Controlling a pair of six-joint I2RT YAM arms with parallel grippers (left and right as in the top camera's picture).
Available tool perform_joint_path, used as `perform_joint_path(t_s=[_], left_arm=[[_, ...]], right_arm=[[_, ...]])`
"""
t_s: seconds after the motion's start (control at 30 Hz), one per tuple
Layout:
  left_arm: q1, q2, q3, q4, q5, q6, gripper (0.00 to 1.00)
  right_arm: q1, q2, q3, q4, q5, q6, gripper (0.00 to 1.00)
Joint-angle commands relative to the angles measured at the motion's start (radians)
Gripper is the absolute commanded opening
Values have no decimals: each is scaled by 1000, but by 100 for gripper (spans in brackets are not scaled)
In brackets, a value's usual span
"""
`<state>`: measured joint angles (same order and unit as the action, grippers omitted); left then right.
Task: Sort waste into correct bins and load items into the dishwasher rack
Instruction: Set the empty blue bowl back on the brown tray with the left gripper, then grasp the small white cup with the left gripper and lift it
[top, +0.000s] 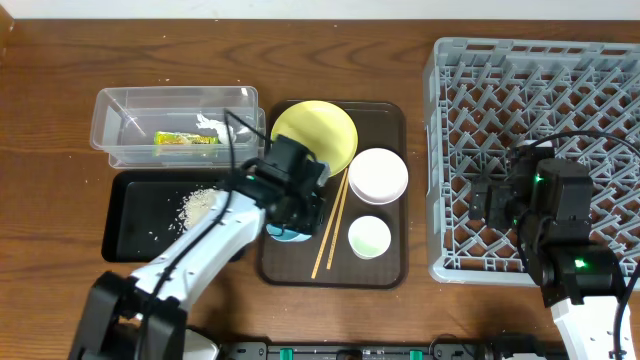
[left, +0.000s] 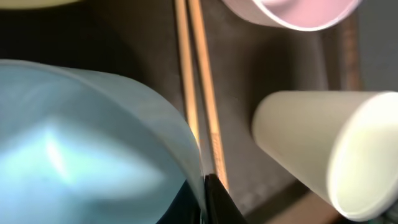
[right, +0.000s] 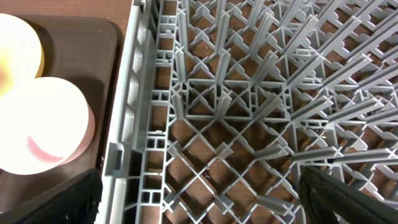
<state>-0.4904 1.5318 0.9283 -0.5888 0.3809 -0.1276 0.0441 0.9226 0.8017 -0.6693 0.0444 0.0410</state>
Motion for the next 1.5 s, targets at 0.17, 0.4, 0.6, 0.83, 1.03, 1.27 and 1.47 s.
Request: perform_joint_path(t_s=[0.17,0.4,0.6,0.83,1.03,1.27,1.47], left_arm=[[-21,17,15,16,-117,-24,28],[-21,-28,74,-25,-95,-24,52],[-34,-117,125,0,20,-24,57],[-133,-82,121,-16,19,-26,57],[-212,28,121,-15,18,-28,56],[-218,135,121,-11,19,-28,37],[-204,130,124,8,19,-28,14]], right_arm=[[-13,-2,20,-1,0,6,99],[-13,-2,20,-1,0,6,99],[-13,-2,20,-1,0,6,99],[-13,-2,20,-6,0,7,99],[-13,-2,20,-10,0,7,99],[-13,-2,20,-13,0,7,99],[-13,-2,20,-14,0,7,99]])
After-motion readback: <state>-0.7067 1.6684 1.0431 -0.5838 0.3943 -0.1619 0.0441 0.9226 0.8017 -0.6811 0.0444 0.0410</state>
